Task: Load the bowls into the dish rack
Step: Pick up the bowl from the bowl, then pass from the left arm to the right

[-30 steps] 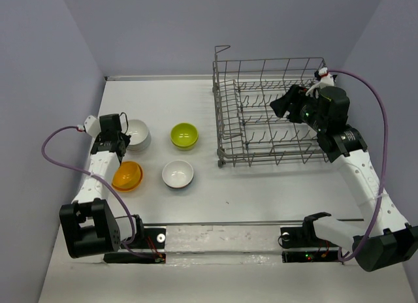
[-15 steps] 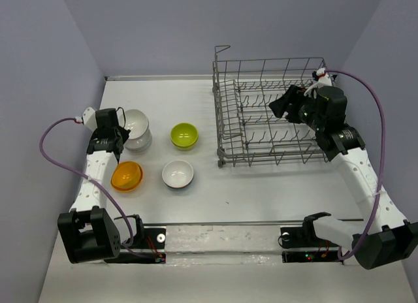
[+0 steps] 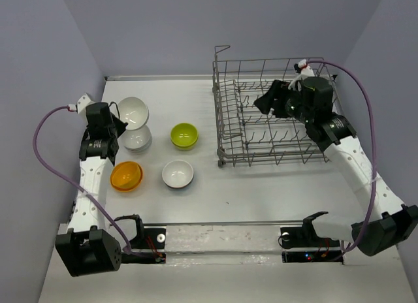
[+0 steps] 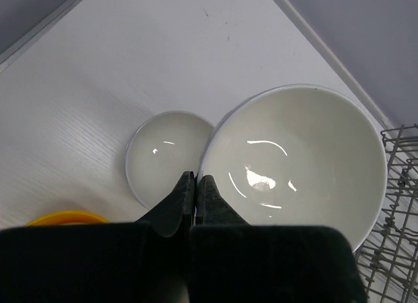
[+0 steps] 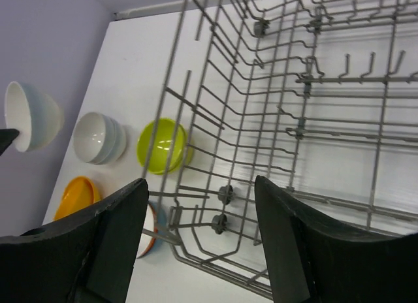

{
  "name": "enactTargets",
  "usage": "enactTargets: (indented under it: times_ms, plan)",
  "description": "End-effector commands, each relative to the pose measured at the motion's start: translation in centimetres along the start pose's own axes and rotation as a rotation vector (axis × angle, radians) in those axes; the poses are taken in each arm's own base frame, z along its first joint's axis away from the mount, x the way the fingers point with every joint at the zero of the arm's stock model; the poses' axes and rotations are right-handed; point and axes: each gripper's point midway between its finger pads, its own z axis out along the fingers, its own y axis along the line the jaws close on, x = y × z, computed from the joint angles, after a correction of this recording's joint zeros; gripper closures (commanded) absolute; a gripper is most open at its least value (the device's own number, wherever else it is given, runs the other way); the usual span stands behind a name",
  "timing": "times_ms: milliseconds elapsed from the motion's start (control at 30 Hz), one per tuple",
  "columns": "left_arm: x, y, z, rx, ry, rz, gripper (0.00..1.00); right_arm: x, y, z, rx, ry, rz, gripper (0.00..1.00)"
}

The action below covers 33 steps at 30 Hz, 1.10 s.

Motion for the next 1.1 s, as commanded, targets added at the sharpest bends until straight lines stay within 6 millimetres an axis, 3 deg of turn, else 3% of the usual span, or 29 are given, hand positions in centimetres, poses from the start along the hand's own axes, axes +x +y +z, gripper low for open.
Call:
enactTargets:
  times_ms: [0, 67, 167, 367, 467, 633, 1067]
  plan:
    - [-4.7, -4.9, -3.6, 0.180, -0.126, 0.034, 1.00, -2.9, 5.8, -0.3, -0.090, -0.065, -0.059, 0.29]
    - [-5.3, -5.8, -4.5, 0.193, -0.138, 0.055, 1.00, -3.4, 7.5, 0.7, -0.087, -0.065, -0.077, 0.29]
    - [-5.3, -7.6, -5.8, 0.218, -0.145, 0.105, 1.00, -2.1, 12.4, 1.8, -0.118, -0.044, -0.132, 0.30]
    - [-4.6, -11.0, -7.9, 0.259, -0.156, 0.178, 1.00, 0.1, 16.5, 4.8, -0.041, -0.020, -0.232, 0.30]
    - [-3.3, -12.1, -8.3, 0.275, -0.136, 0.217, 1.00, 1.1, 18.1, 6.3, 0.008, -0.023, -0.281, 0.30]
    - [-1.6, -12.9, -8.7, 0.291, -0.116, 0.255, 1.00, 0.8, 18.0, 8.2, 0.101, -0.059, -0.320, 0.32]
    - [2.0, -14.1, -8.7, 0.315, -0.068, 0.299, 1.00, 2.1, 18.8, 9.9, 0.123, -0.052, -0.353, 0.33]
